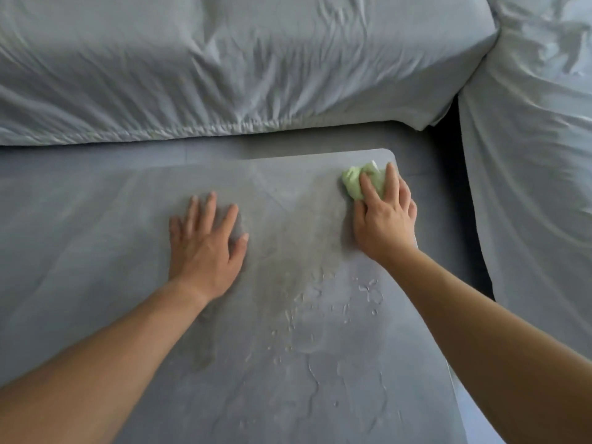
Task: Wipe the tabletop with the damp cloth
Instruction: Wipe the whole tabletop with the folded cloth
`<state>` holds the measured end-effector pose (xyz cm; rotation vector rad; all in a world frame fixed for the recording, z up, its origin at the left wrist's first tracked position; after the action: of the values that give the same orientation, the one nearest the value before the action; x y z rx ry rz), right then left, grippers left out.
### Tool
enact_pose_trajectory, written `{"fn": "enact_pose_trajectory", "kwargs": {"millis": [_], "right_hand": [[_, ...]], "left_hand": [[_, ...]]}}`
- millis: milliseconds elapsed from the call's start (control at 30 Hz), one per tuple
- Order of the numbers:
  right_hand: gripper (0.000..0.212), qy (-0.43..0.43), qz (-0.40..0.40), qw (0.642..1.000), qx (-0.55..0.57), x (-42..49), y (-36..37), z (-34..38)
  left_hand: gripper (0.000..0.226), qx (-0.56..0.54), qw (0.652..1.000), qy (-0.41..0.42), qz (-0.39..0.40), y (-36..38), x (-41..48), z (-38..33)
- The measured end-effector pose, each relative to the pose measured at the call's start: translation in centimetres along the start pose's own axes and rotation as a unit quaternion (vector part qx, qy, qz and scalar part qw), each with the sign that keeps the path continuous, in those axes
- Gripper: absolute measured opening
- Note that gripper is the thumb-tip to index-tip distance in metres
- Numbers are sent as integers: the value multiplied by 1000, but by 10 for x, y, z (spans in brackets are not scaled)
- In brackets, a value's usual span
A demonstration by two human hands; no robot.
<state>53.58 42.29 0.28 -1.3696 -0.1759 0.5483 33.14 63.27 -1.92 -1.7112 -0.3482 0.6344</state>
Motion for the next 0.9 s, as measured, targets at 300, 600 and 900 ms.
{"fn": "enact_pose_trajectory", "kwargs": {"millis": [300, 600, 900], "right_hand": [[60, -173, 32, 983, -54, -20, 30, 20], [69, -101, -28, 994, 4, 19, 32, 67], [66, -20, -29, 999, 14, 45, 21, 56]], "left_hand": [[69, -1, 1000, 9, -18, 9, -4, 0], [70, -5, 1000, 9, -27, 13, -6, 4], [71, -22, 999, 19, -31, 12, -8, 3]]}}
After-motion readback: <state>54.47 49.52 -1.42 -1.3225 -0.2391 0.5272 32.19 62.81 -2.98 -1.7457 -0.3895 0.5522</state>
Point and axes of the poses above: each hand's wrist, its own x-axis towards the middle knuckle, its own y-axis out of the palm, z = x × y, the point moved 3 cm from there along x, towards the middle knuckle, and after that the axes turned 1 degree about -z, right-handed, at the moved point
